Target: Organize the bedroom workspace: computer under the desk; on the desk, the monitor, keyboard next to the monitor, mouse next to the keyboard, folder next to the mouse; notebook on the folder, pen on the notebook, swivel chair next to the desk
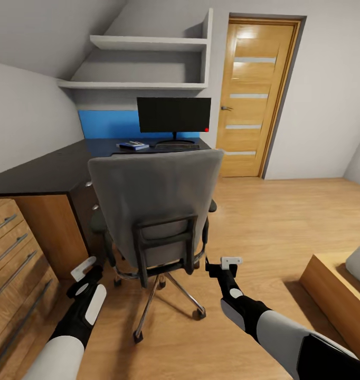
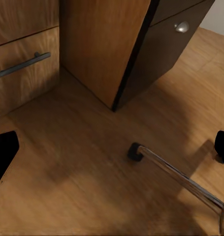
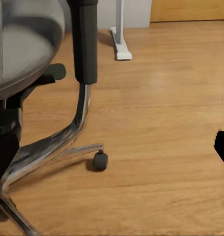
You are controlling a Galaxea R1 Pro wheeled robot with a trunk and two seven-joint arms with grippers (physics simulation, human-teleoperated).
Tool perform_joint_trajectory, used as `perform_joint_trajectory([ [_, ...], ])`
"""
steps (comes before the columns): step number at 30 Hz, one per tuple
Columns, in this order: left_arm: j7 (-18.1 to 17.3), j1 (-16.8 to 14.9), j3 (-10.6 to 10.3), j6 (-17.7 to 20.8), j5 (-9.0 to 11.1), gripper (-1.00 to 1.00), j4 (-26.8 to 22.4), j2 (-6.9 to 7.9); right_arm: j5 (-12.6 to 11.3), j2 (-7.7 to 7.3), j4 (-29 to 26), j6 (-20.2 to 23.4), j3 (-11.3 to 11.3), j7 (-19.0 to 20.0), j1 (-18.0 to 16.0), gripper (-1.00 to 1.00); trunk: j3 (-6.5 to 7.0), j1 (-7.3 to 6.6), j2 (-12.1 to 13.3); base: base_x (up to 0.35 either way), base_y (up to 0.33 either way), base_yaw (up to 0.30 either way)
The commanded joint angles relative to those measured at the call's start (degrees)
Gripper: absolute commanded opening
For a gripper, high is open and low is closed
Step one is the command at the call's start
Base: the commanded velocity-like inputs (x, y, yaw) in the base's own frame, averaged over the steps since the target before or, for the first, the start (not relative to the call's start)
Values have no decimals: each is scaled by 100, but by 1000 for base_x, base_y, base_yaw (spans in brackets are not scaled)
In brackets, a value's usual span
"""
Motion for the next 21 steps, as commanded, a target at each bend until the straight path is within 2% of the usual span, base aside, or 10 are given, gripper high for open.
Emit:
perform_joint_trajectory([
  [1, 9, -2, 8, 6, 39, 100, -9, -4, -36, -1, -3, -19, 49, -34, -6, 100, -5, -4, -3, -321, -1, 0],
  [15, -1, -5, 3, 21, 45, 100, -3, -24, -33, 12, -5, -5, 45, -38, -6, 100, -5, -4, -3, -296, 0, 0],
  [21, -152, -4, -3, 30, 47, 100, 11, -39, -25, 16, -5, -9, 72, -38, -6, 100, -5, -4, -3, -330, 0, 0],
])
